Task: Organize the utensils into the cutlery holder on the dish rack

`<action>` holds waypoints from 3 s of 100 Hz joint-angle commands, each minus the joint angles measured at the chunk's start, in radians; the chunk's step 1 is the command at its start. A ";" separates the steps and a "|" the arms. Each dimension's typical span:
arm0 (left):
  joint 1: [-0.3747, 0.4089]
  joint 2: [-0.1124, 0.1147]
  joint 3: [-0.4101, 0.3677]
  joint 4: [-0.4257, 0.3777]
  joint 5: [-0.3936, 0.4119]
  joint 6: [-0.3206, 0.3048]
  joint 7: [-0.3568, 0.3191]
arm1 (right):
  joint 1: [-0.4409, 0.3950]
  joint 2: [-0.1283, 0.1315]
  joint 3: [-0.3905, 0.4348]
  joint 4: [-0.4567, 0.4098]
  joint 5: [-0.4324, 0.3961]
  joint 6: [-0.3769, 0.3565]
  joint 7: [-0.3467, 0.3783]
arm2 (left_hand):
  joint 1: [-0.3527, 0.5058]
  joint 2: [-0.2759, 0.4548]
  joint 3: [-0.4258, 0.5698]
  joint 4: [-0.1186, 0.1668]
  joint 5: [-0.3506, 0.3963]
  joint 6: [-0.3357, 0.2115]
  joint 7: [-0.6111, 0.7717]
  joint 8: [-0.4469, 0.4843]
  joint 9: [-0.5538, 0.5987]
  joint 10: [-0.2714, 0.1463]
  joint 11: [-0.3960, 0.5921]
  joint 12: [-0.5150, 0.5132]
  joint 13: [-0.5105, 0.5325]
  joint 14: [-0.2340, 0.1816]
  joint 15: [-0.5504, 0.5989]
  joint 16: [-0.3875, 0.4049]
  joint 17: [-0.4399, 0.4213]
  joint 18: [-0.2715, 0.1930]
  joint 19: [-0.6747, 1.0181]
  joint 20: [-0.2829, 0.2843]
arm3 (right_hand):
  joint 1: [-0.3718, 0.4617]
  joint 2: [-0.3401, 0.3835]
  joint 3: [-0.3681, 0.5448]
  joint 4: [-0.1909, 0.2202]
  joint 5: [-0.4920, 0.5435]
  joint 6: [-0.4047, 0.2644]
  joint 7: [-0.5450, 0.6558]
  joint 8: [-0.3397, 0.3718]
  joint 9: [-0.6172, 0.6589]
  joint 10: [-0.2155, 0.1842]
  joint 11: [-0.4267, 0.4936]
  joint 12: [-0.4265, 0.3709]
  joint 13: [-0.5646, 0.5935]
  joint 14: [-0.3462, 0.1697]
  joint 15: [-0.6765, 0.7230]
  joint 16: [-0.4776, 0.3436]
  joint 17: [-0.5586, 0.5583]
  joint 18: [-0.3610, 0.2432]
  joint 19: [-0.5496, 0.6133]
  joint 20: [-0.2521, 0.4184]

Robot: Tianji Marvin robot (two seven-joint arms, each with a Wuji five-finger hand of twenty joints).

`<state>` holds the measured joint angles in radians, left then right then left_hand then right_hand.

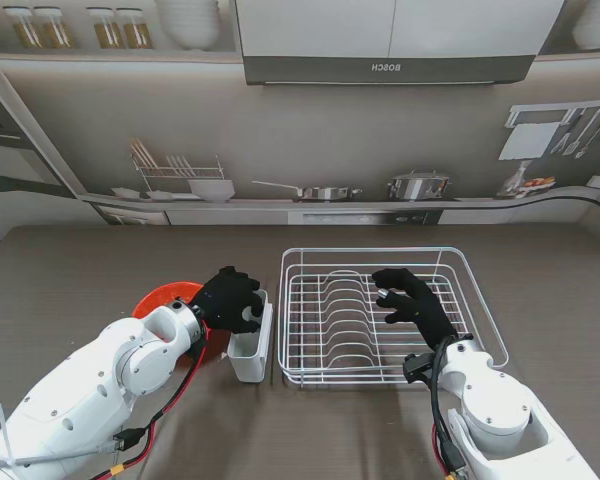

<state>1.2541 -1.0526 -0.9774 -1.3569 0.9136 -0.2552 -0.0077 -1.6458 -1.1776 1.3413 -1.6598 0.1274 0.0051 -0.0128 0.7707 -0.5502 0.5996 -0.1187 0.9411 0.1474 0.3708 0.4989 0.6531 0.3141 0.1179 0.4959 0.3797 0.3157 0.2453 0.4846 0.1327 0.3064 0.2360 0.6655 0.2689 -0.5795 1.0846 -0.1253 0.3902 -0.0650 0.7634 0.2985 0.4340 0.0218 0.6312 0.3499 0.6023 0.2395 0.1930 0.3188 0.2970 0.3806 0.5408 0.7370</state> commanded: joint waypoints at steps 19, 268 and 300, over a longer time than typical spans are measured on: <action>0.008 0.003 0.018 0.009 -0.002 0.013 -0.035 | -0.003 -0.005 -0.004 0.000 0.006 -0.001 0.012 | 0.095 -0.059 -0.031 -0.021 0.023 -0.030 0.093 -0.013 0.042 -0.026 0.067 0.036 0.004 -0.008 0.032 0.031 -0.008 -0.019 0.047 -0.005 | -0.015 0.014 -0.013 0.016 -0.004 -0.008 0.004 -0.018 0.002 -0.006 0.001 -0.003 0.013 -0.018 -0.004 -0.006 -0.002 -0.010 -0.013 0.019; 0.011 -0.040 -0.036 0.119 -0.066 -0.080 0.211 | -0.004 -0.010 -0.010 -0.002 0.032 0.025 0.006 | 0.143 -0.056 0.225 -0.032 0.084 -0.062 0.467 0.141 0.237 -0.114 0.252 0.745 0.121 -0.009 0.363 0.227 -0.064 -0.105 0.606 -0.111 | -0.027 0.062 -0.010 0.020 0.003 0.009 0.000 -0.020 0.022 0.007 0.000 -0.004 0.024 -0.007 -0.005 -0.005 0.003 -0.003 -0.012 0.016; 0.014 -0.050 -0.059 0.117 -0.106 -0.087 0.218 | -0.003 -0.010 -0.010 0.000 0.032 0.025 0.007 | 0.147 -0.054 0.222 -0.031 0.083 -0.059 0.465 0.143 0.237 -0.110 0.249 0.748 0.119 -0.007 0.361 0.226 -0.066 -0.103 0.605 -0.113 | -0.026 0.064 -0.010 0.020 0.002 0.009 0.000 -0.020 0.021 0.008 0.001 -0.004 0.024 -0.008 -0.006 -0.005 0.002 -0.004 -0.012 0.015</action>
<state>1.2692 -1.0959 -1.0288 -1.2310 0.8148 -0.3380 0.2204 -1.6453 -1.1834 1.3336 -1.6580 0.1578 0.0293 -0.0195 0.7465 -0.6954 0.6295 -0.1981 1.0277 0.0871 0.8322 0.6335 0.7193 0.3386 0.1122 1.1225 0.5054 0.3155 0.5848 0.6997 0.0833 0.2335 0.8166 0.5589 0.2687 -0.5311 1.0846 -0.1253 0.3902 -0.0508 0.7634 0.2984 0.4480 0.0251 0.6325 0.3499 0.6023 0.2396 0.1930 0.3188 0.2956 0.3806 0.5406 0.7375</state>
